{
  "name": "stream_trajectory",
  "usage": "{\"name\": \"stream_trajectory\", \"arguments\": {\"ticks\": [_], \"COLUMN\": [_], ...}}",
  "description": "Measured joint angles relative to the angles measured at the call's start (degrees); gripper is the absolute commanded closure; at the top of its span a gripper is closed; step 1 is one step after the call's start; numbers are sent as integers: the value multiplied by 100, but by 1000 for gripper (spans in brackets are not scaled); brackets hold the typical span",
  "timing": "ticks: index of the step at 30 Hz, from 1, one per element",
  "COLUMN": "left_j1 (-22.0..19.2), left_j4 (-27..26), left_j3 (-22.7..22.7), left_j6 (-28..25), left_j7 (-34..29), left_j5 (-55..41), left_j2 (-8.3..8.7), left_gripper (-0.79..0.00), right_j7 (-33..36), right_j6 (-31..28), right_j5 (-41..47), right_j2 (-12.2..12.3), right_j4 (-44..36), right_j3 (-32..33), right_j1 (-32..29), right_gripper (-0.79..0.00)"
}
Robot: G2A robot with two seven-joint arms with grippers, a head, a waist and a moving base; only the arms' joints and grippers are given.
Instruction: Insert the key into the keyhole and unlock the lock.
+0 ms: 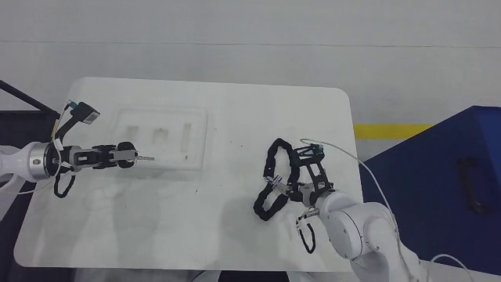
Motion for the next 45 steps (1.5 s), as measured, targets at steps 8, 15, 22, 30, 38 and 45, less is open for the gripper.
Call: {"name": "stream_trajectory", "arguments": {"ticks": [8, 15, 22, 30, 38, 45], "left_j1": [0, 0, 0, 0, 0, 0], "left_j4": [0, 0, 0, 0, 0, 0], "left_j3": [0, 0, 0, 0, 0, 0], "left_j6": [0, 0, 0, 0, 0, 0], "left_j7": [0, 0, 0, 0, 0, 0], "left_j5": [0, 0, 0, 0, 0, 0], "left_j2": [0, 0, 0, 0, 0, 0], "left_gripper": [0, 0, 0, 0, 0, 0], "right_j7": [54, 1285, 277, 201, -921, -2239], "right_j6": [-143, 218, 1298, 1387, 2497, 3788], "right_j5": [99, 1656, 3161, 3311, 2821, 2807], "right_j2": [1, -123, -271, -271, -409, -629], "right_j4": [53, -44, 457, 590, 1158, 1720], "right_j3": [-38, -178, -236, -250, -922, -1861], "right_j1": [-51, 353, 630, 707, 837, 1200], "right_gripper": [-785, -785, -785, -785, -785, -773]}}
